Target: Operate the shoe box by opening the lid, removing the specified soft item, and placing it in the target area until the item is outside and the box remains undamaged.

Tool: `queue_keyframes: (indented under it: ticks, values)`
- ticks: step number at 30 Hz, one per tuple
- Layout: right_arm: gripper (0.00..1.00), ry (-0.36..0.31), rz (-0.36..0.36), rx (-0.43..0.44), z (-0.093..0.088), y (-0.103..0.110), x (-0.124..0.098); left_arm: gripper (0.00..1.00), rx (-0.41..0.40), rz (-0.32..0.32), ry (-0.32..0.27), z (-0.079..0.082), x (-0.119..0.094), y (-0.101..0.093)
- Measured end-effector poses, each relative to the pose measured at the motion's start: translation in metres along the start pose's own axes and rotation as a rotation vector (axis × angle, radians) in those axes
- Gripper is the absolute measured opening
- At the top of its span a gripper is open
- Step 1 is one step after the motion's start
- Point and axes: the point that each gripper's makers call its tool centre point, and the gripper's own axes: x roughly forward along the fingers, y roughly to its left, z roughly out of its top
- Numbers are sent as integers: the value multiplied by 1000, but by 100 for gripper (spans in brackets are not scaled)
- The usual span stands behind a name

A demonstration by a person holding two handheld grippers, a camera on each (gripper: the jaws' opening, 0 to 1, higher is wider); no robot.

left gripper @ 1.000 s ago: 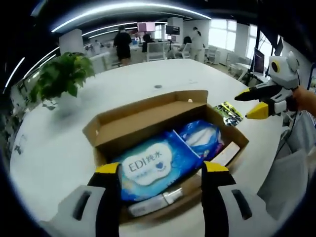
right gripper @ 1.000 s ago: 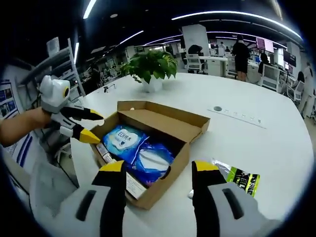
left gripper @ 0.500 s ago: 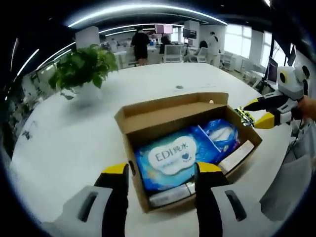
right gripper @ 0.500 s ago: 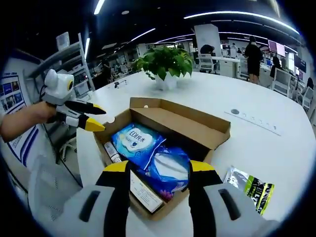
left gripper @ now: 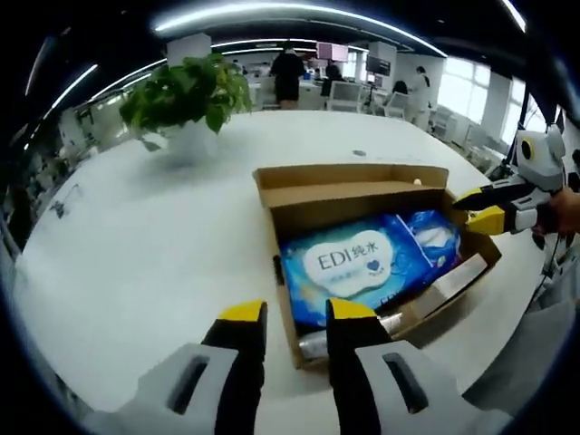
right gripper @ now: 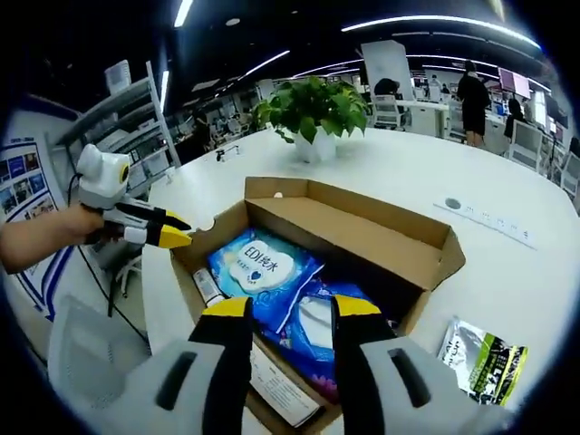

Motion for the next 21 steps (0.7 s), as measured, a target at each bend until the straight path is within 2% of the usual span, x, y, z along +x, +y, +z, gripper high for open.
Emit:
queue_keyframes:
  ticks: [9, 15, 21]
  values:
    - [27, 34, 23, 15, -3, 2, 25, 5, -54, -4, 14, -8, 7, 4]
    - [26, 49, 31, 26, -3, 1, 40, 4, -71, -14, 17, -8, 9, 4]
    - [25, 61, 35, 44, -3, -2, 56, 4, -40, -11, 17, -8, 9, 3]
